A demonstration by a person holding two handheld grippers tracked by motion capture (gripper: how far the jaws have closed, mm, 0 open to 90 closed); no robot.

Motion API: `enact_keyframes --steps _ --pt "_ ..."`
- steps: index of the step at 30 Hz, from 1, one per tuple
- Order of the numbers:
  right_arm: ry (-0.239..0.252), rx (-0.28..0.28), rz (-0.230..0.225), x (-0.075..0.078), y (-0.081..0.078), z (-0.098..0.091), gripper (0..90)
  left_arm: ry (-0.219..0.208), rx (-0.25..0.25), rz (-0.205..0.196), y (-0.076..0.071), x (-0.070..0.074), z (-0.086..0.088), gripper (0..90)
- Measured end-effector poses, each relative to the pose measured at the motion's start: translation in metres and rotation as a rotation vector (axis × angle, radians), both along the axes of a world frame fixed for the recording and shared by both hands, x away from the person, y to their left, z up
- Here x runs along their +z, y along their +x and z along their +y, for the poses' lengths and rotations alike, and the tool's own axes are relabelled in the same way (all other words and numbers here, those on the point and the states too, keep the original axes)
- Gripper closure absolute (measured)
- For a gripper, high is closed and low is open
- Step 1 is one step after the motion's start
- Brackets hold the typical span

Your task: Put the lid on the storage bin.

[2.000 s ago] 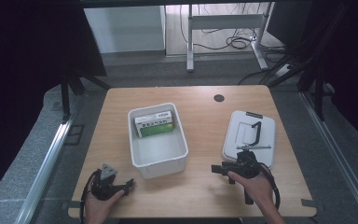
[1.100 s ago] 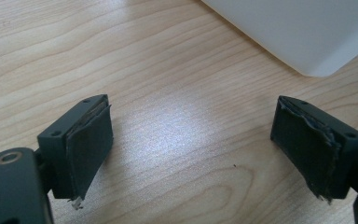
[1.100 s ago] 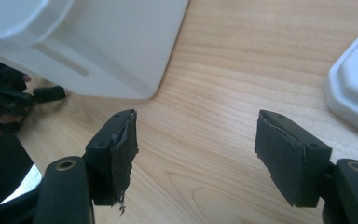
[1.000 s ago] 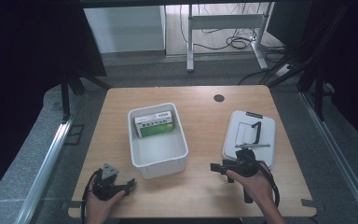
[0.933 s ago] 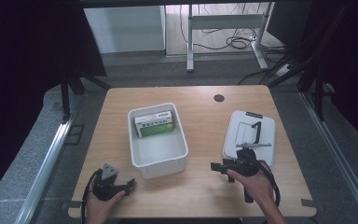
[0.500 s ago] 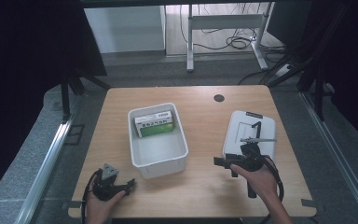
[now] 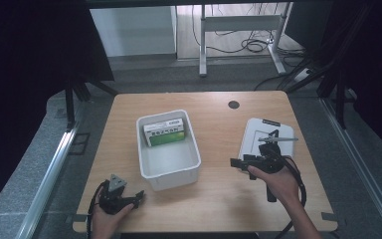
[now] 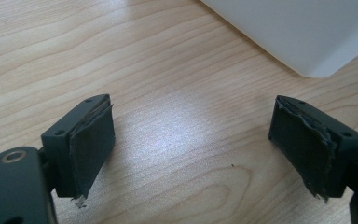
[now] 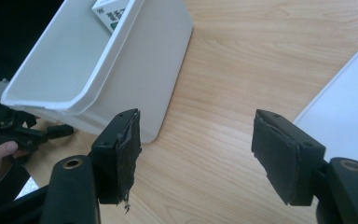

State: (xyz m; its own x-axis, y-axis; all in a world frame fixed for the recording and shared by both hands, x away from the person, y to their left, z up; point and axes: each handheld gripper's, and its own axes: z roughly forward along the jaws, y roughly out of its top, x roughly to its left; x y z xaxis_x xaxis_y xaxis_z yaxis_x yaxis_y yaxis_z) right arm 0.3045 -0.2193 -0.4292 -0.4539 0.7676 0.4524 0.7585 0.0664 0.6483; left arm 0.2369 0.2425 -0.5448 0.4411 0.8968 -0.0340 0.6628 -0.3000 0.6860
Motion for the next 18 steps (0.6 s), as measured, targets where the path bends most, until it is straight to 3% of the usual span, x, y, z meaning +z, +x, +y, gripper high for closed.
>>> enact_keyframes --steps 9,18 --pt "-0.006 -0.028 0.002 0.01 0.005 -0.008 33.6 0.001 -0.001 -0.003 0.0 0.0 0.0 14.3" --pt "-0.01 -0.083 0.016 0.02 0.02 -0.023 34.0 0.003 -0.006 -0.001 -0.001 0.0 0.001 14.3"
